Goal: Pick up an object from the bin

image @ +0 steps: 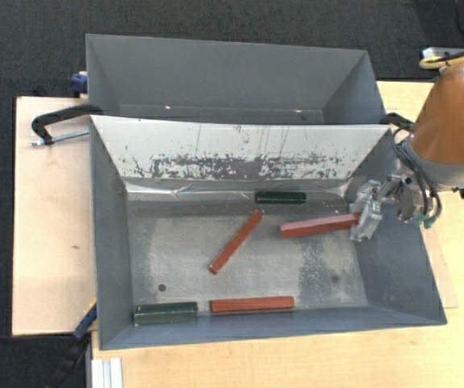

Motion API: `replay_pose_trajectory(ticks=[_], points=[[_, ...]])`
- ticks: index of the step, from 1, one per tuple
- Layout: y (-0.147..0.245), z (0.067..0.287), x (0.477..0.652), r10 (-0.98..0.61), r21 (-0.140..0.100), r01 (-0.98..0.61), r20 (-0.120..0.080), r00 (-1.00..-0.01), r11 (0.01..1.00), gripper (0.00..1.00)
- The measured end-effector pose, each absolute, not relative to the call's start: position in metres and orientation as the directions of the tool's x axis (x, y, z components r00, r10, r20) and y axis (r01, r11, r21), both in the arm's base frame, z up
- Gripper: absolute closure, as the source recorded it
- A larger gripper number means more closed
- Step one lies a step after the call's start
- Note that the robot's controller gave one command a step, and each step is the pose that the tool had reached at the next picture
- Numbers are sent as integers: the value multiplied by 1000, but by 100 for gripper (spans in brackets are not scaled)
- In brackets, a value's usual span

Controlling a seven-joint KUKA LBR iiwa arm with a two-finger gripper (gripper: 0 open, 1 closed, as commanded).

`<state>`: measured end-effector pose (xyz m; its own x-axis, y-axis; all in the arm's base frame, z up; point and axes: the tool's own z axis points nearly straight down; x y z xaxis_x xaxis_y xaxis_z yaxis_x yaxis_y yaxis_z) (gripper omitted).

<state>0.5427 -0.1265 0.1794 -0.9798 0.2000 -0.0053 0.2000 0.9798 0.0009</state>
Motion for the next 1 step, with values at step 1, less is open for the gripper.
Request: replay_pose_trajectory(ticks=[1], points=[[-126, 179, 543, 200, 1, 200, -5, -980, 980, 100]])
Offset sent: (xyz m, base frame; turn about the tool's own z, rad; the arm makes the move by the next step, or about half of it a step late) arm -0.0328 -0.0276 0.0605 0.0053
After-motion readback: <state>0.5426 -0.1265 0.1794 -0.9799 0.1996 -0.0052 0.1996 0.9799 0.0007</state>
